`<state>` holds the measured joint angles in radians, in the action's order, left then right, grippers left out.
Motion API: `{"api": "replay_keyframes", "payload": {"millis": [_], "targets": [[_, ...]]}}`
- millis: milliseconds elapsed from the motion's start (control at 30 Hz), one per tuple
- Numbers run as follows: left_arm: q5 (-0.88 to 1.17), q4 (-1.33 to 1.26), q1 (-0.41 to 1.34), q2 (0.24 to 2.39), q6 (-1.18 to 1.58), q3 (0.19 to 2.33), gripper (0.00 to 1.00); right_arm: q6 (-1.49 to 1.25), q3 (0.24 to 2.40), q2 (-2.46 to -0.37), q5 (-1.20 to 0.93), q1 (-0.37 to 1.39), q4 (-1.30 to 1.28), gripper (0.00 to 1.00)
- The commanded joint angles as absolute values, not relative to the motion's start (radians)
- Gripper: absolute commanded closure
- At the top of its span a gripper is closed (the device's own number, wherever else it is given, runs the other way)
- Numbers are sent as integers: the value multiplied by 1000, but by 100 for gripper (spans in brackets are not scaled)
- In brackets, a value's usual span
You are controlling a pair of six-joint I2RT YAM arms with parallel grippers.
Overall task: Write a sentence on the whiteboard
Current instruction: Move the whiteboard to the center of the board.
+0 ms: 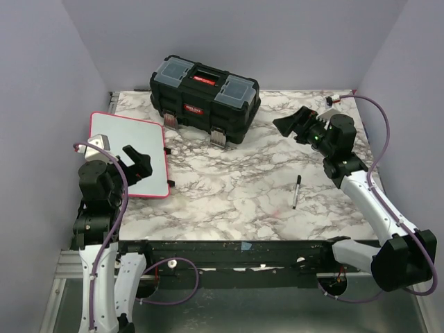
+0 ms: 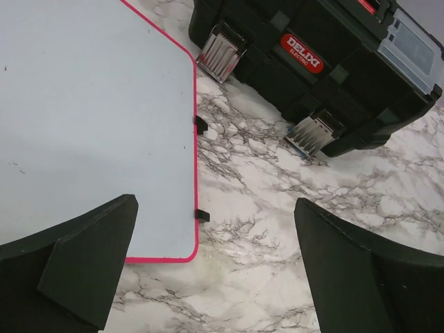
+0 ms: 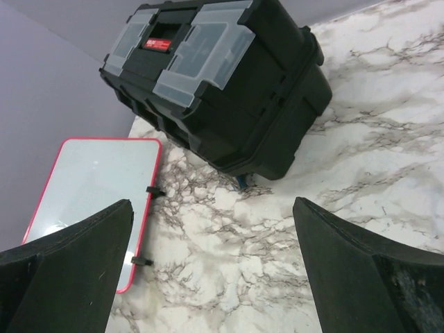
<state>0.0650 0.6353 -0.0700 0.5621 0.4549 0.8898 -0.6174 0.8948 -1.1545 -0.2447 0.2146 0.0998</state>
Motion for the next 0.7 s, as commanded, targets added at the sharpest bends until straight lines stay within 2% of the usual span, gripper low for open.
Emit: {"api": "replay_keyframes", "payload": {"millis": [0, 200, 400, 667], "targets": [[84, 660, -72, 527, 459, 871, 2, -619, 915, -1159, -313, 211, 81, 0], [82, 660, -72, 494, 451, 827, 2, -493, 996, -1159, -234, 289, -41, 0], [88, 653, -73, 462, 451, 781, 2, -423, 1007, -1162, -310, 338, -20, 0], [87, 714, -72, 432, 453, 806, 2, -200, 1123, -1309, -239, 579, -114, 0]]}}
